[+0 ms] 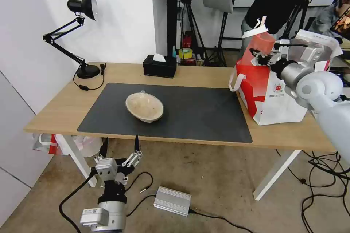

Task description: Pick up the trash from the table and place it into the takeout bag.

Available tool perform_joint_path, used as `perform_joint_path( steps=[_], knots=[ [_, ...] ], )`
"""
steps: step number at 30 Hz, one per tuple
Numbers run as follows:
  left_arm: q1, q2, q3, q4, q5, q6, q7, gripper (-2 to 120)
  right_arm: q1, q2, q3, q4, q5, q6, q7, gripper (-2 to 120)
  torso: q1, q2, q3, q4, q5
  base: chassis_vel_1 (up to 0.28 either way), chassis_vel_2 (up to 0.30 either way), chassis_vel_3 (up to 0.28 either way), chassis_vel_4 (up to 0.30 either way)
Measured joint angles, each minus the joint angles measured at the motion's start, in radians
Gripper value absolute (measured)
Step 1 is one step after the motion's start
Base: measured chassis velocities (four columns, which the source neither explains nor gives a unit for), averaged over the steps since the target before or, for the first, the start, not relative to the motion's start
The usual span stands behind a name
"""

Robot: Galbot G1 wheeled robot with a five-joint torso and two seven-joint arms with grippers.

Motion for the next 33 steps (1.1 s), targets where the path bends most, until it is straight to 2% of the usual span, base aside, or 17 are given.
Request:
perform_joint_path(
  steps=[33],
  knots=[
    [0.016,-0.008,-0.001,-0.010,0.007,-0.010,-0.003,100,0.008,0.014,-0.013,0.007,0.016,-0.014,0.024,3,0.000,0.000,0.000,0.0001,0.0000,0.000,0.000,0.000,0.000]
  ],
)
